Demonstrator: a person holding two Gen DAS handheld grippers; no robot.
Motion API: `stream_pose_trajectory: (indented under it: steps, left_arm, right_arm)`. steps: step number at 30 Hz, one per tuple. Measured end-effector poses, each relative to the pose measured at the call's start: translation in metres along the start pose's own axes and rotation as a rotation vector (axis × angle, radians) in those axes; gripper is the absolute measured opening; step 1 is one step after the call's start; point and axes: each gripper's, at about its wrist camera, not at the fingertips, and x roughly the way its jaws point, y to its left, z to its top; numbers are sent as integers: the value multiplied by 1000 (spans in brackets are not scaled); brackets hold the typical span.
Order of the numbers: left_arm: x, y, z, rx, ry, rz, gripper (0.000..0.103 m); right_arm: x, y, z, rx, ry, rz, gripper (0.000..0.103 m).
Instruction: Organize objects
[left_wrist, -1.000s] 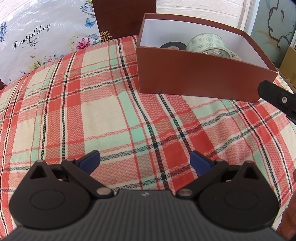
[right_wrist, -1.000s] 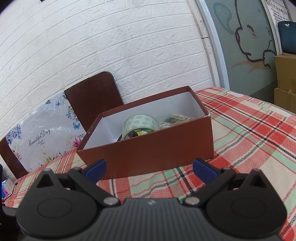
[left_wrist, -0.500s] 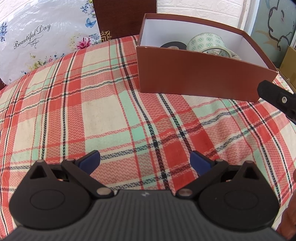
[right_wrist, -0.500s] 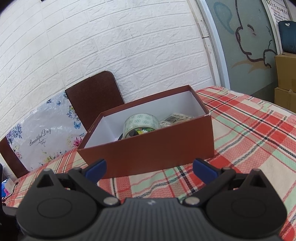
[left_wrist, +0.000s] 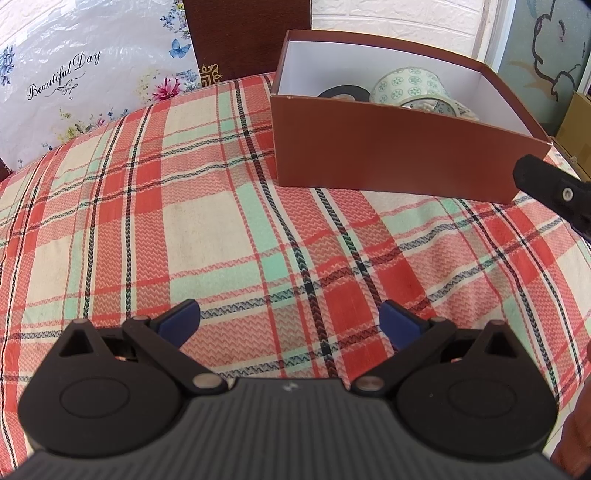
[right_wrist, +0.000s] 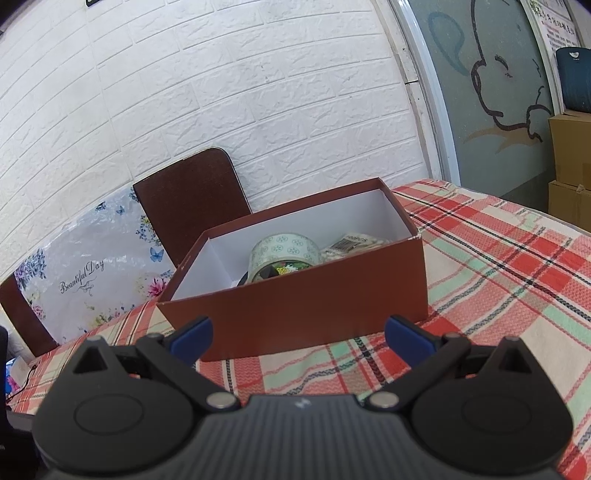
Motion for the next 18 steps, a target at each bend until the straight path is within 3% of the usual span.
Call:
stream_pose_trajectory:
  steps: [7,18]
  left_arm:
    - [-6,3,1,-8,-30,15,103]
    - [-42,0,2,37,-270,157,103]
  right_arm:
    - [0,-1,-1,8,0,-1,103]
    - [-6,4,0,-22,-41,-9,103]
